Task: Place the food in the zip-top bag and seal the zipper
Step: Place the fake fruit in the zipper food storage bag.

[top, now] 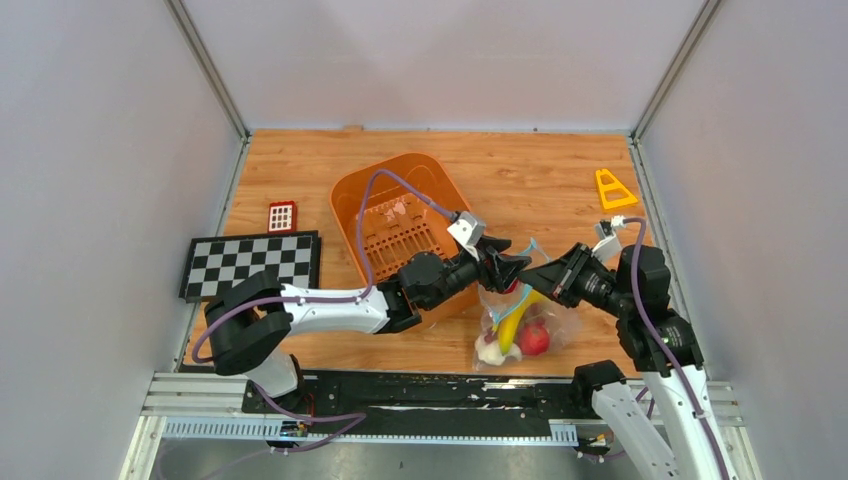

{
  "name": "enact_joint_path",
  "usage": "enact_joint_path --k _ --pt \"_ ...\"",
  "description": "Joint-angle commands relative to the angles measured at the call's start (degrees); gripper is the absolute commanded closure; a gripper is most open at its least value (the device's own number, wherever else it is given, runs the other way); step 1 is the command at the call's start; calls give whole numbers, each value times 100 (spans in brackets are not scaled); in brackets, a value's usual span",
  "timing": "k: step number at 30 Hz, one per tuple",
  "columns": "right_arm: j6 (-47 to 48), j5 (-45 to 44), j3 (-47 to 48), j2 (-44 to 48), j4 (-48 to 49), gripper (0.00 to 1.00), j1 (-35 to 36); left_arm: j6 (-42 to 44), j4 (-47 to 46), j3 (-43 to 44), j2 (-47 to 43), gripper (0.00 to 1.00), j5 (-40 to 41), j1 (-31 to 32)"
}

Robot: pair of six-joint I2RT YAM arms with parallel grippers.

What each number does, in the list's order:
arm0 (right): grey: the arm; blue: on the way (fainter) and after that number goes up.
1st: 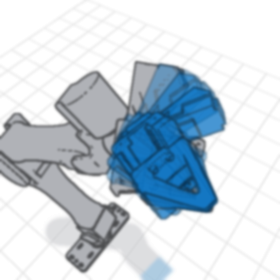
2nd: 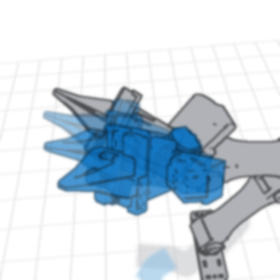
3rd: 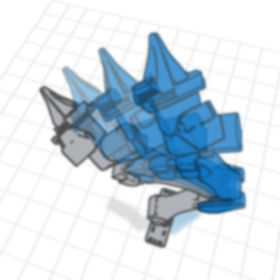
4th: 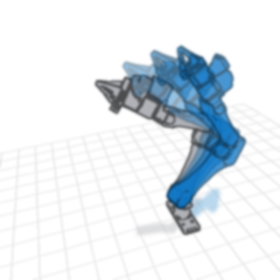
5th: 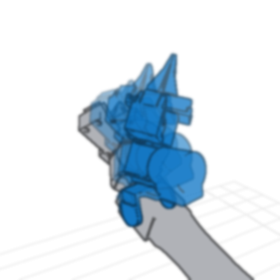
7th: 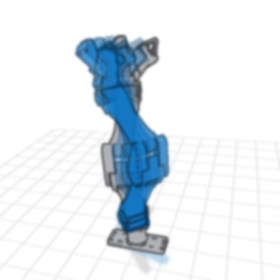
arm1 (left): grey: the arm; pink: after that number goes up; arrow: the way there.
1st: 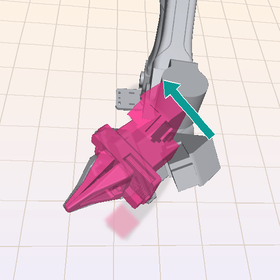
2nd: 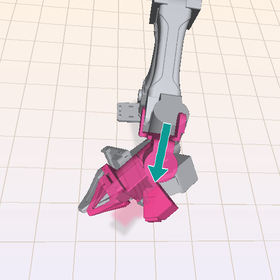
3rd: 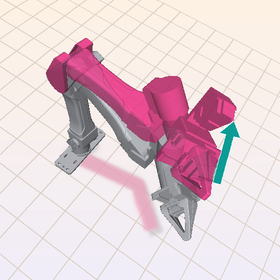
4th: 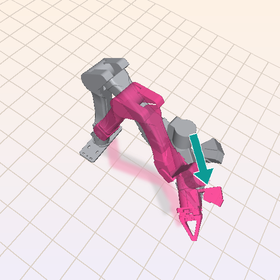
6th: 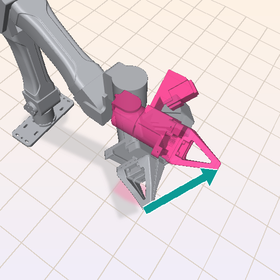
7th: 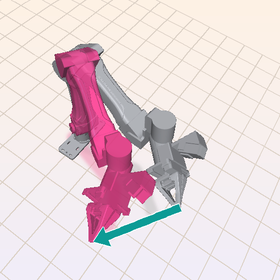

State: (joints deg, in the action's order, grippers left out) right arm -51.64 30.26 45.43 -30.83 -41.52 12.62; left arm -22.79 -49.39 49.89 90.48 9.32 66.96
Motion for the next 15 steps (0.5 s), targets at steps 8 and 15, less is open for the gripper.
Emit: enact_joint_path --k 8,15 --pt "-593 -105 -301 330 770 100 21 -330 -241 -149 -83 41 -27 69" --pt "-481 -362 -727 404 887 100 21 -517 13 -331 -171 28 -333 66"
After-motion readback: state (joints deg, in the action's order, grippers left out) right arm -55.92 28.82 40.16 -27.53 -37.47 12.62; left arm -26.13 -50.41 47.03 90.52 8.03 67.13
